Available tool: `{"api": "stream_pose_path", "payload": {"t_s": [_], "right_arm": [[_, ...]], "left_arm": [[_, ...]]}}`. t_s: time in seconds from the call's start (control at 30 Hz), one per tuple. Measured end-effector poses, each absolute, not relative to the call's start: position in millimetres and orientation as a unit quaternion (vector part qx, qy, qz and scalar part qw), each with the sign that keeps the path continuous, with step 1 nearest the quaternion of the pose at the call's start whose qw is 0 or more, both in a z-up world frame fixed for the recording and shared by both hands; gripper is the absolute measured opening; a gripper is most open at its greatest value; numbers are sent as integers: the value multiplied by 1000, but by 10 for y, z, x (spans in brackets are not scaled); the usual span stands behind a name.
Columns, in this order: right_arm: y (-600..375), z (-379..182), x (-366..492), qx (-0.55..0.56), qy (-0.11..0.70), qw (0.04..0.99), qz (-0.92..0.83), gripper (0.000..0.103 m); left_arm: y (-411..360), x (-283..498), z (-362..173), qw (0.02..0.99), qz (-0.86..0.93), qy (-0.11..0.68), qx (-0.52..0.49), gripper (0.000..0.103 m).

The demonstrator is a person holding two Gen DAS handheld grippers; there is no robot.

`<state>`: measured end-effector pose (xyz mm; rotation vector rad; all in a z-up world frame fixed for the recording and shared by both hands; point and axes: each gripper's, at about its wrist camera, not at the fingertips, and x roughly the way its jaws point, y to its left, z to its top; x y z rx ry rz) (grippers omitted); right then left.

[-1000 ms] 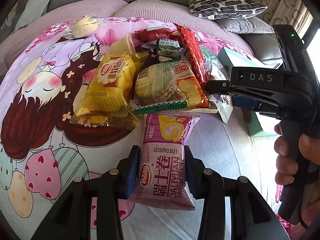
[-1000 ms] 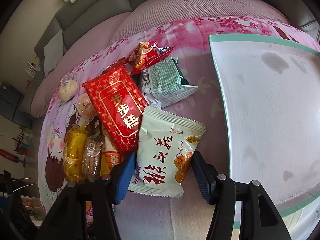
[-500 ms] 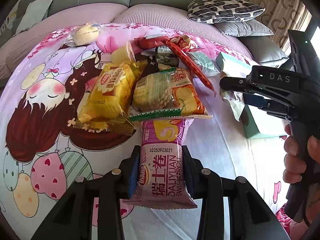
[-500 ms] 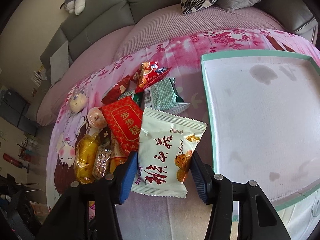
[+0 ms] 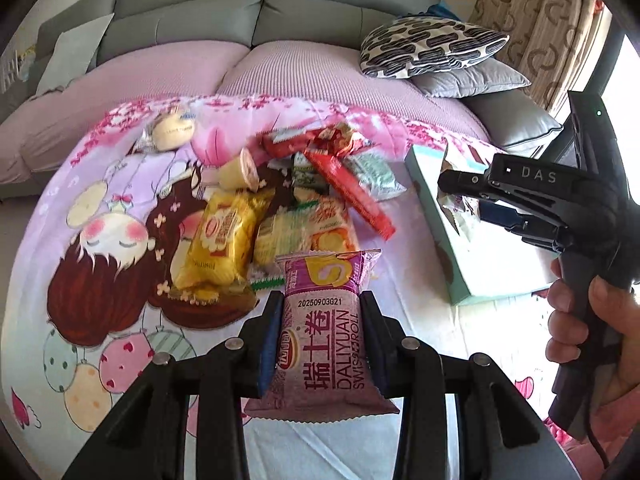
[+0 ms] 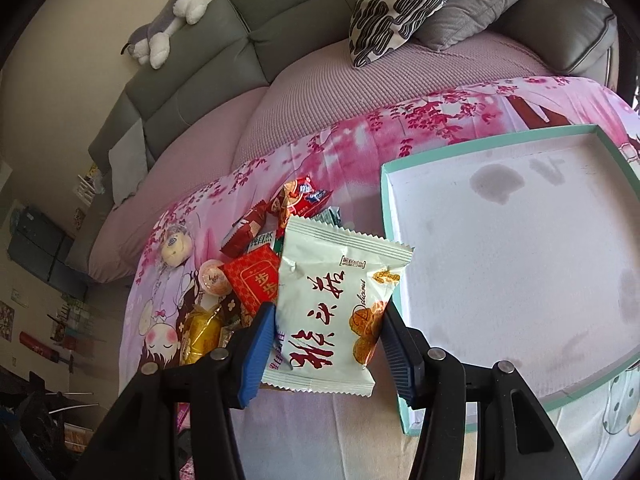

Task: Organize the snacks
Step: 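Carry both packs into the tray and open both tools to release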

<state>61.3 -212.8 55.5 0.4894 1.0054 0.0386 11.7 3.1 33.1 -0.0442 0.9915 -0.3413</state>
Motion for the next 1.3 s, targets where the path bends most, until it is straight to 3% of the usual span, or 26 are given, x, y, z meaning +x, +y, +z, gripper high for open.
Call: {"api": "stream_pose_path", "payload": {"t_s": [0.73, 1.3], "right_arm": [[-4046, 341, 353, 291, 426, 825, -229, 55], [-4395, 62, 483, 248, 432, 828, -256, 55]], "left_arm": [[-1511, 915, 489, 858, -250, 448, 15, 39], [-2342, 1595, -87, 842, -239, 484, 16, 39]]}}
